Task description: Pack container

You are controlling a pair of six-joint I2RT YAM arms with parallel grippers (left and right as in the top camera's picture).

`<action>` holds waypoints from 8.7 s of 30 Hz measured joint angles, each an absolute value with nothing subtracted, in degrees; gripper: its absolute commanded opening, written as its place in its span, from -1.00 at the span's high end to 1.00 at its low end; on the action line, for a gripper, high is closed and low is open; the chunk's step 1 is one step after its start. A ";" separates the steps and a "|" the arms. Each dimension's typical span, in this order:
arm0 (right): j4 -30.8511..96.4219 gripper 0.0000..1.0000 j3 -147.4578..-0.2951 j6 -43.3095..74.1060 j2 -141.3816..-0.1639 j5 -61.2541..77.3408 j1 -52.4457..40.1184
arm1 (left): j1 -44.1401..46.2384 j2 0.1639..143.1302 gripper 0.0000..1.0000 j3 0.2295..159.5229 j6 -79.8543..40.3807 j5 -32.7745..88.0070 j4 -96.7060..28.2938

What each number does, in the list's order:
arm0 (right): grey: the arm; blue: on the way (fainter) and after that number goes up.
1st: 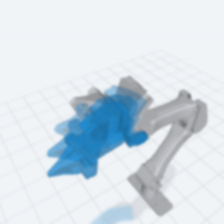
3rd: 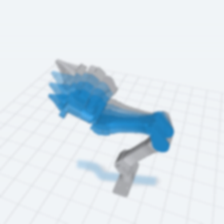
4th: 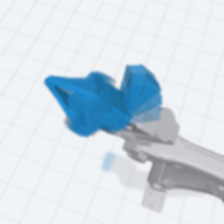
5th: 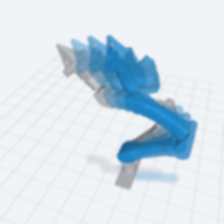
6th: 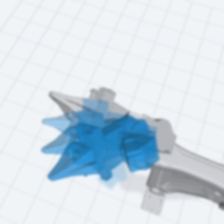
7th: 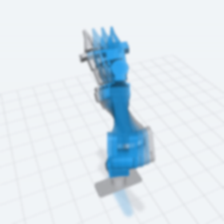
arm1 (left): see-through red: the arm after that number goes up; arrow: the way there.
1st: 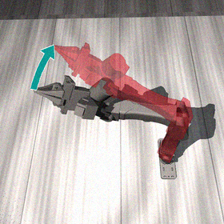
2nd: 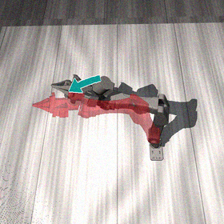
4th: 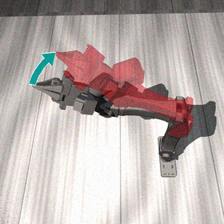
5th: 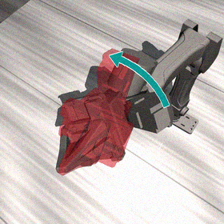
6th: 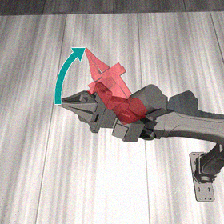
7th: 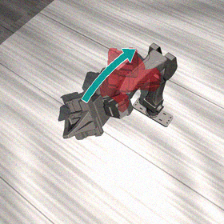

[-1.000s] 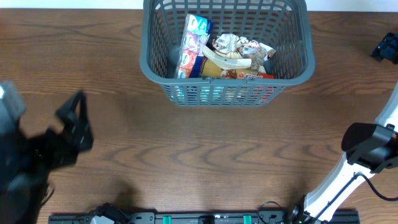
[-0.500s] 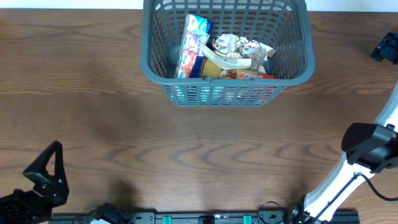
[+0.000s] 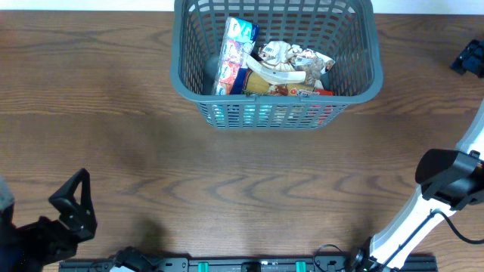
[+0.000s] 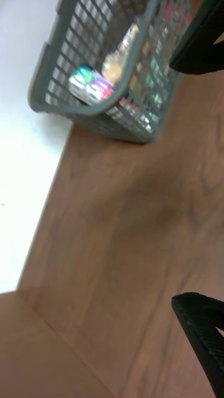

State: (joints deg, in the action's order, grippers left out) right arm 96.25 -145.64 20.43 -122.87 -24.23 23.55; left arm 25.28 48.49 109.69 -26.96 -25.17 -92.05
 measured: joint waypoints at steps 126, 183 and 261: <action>59.42 -0.99 -137.51 9.15 -108.14 -20.40 5.76 | -2.92 0.62 -0.97 7.77 8.78 7.77 -23.00; -0.43 -0.98 -4.56 4.99 -13.82 -8.95 -5.58 | -2.96 0.58 -0.98 7.79 8.78 7.75 -23.14; 5.74 -0.98 -1.61 -5.08 -1.08 -5.54 -5.58 | -2.96 0.58 -0.97 7.79 8.75 7.77 -23.14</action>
State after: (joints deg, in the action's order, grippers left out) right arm 5.74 -1.61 -5.08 -1.08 -5.54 -5.58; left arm -2.96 0.58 7.79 8.75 7.77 -23.14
